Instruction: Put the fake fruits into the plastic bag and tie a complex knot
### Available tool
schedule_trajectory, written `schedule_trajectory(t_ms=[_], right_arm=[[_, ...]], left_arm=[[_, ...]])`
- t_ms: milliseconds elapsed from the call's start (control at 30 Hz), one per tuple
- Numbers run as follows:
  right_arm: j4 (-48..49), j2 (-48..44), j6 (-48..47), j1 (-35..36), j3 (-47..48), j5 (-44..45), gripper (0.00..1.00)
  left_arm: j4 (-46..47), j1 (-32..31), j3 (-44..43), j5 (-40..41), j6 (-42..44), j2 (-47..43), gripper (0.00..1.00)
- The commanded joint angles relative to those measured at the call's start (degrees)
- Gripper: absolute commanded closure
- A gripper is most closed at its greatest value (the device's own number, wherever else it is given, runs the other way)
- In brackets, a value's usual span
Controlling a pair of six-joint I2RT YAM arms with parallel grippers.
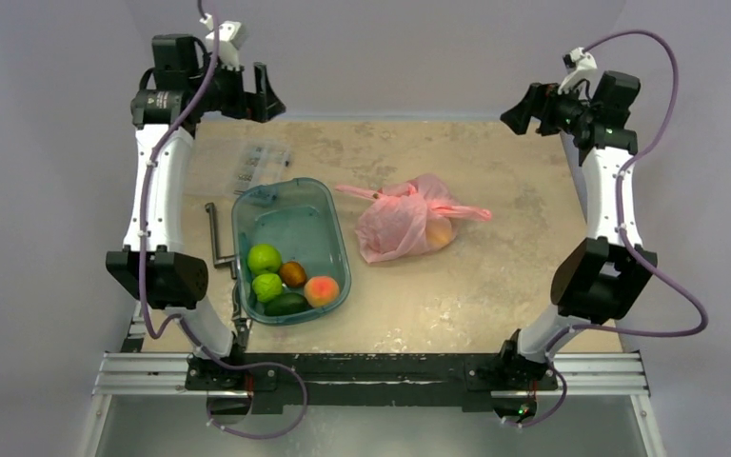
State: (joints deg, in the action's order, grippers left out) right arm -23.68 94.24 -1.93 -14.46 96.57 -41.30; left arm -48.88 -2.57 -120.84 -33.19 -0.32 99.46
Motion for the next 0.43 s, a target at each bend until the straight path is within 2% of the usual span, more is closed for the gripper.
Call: schedule_trajectory(t_ms=[0, 133, 267, 400], right_arm=[[0.4, 3.0, 4.5, -4.5, 0.8, 2.4, 0.01], [0.4, 2.8, 0.9, -6.1, -5.1, 4.7, 0.01], [1.1, 1.9, -1.1, -6.1, -9.8, 5.8, 0.01], [0.5, 2.5, -1.2, -6.1, -9.6, 6.2, 0.01]], left_arm=[[-4.6, 7.6, 1.4, 7.8, -3.4, 1.3, 0.0], [-5.1, 12.5, 7.2, 12.6, -3.1, 0.1, 0.0], [-4.9, 14.7, 12.0, 15.1, -2.2, -0.9, 0.0], [-4.7, 15.4, 13.0, 16.6, -1.8, -1.1, 0.0]])
